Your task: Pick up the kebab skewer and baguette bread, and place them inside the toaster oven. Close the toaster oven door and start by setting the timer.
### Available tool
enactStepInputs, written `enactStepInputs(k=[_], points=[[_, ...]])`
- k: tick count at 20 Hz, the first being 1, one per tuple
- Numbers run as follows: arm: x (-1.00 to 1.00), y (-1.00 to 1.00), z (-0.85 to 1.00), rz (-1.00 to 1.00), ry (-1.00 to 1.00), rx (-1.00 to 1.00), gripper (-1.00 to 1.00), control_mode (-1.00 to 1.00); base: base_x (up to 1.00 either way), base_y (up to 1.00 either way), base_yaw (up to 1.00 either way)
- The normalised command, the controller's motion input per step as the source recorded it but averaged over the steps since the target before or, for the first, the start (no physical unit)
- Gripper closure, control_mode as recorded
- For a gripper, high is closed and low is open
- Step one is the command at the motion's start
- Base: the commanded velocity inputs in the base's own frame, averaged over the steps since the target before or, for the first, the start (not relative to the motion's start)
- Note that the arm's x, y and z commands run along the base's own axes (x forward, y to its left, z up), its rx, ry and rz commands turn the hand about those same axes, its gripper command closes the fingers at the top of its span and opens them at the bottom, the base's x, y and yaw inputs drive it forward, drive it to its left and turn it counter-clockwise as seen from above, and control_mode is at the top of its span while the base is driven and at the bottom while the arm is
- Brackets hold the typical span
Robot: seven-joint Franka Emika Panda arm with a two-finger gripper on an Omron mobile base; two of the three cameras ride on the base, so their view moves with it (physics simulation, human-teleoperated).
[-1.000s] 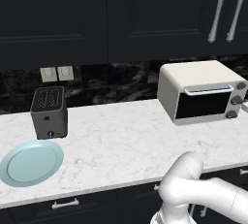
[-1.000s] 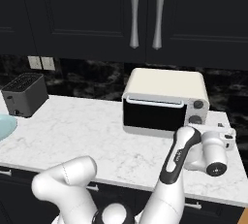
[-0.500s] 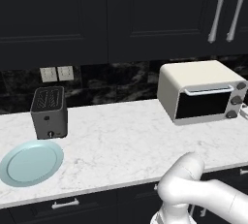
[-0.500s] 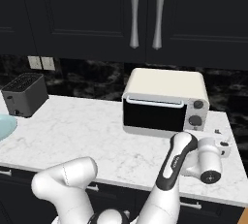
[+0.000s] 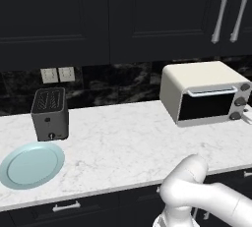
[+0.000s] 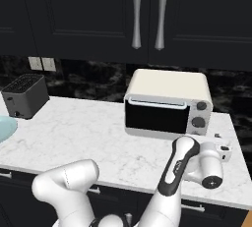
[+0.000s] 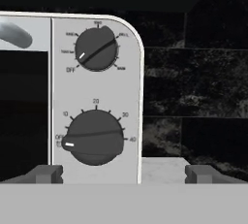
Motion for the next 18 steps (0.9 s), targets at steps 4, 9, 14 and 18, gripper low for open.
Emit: enactStepInputs(k=[4,9,14,18], points=[[0.09,0.25,0.00,0.02,0.00,0.01,-1.00,-1.00,0.00,0.00,0.00],[0.32,0.09,0.00,0.01,0.00,0.03,-1.00,-1.00,0.00,0.00,0.00],[0.20,0.02,0.00,0.00,0.00,0.01,-1.00,-1.00,0.00,0.00,0.00],[0.10,0.05,0.00,0.00,0.00,0.01,-1.00,-1.00,0.00,0.00,0.00]])
